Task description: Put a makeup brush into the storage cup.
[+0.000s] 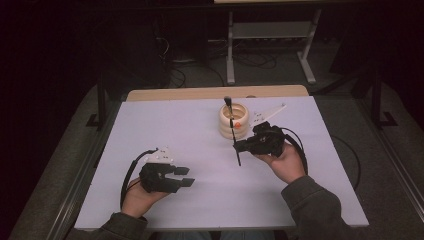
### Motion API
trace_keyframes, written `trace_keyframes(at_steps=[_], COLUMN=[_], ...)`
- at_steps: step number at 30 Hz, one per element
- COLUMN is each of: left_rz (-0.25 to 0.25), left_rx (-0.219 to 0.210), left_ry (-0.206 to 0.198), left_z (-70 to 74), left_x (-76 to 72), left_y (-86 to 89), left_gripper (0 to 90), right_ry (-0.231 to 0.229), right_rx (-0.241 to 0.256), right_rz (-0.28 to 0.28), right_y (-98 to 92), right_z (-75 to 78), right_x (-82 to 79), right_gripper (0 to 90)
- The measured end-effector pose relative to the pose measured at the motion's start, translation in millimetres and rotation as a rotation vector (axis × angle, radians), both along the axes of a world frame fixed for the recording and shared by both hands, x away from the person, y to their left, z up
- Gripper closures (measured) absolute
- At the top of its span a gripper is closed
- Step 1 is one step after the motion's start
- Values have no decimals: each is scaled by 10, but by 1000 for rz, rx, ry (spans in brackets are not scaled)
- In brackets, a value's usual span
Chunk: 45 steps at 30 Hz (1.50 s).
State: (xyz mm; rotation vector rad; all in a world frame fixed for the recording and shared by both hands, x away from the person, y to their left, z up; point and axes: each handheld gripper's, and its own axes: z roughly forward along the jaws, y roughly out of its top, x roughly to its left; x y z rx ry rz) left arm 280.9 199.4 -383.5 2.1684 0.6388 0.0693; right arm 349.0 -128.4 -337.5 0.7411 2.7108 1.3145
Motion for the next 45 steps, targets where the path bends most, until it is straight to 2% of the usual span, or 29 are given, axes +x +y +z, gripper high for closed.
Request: trace_keyframes(at_steps=[17, 23, 31, 33, 38, 43, 44, 45], left_rz=[9, 12, 6, 8, 9, 20, 11, 14], left_rx=[0, -3, -6, -2, -5, -23, -11, -16], left_ry=[-3, -1, -4, 1, -7, 0, -4, -2], left_z=[21, 23, 25, 21, 20, 19, 23, 23], left_x=[-7, -9, -15, -11, -4, -10, -4, -7], left_y=[27, 32, 23, 29, 41, 35, 44, 42], left_gripper=[510, 503, 499, 497, 495, 495, 495, 495], right_ry=[-6, -24, -25, -38, -25, -36, -36, -36], right_rx=[8, 10, 28, 26, 38, 38, 40, 43], right_rz=[-37, -61, -107, -115, -152, -173, -182, -187], right_y=[3, 0, -3, -22, -28, -27, -27, -26], right_z=[177, 309, 406, 425, 486, 533, 541, 553], right_x=[257, 444, 653, 723, 831, 928, 950, 972], right_gripper=[845, 845, 845, 845, 845, 845, 845, 845])
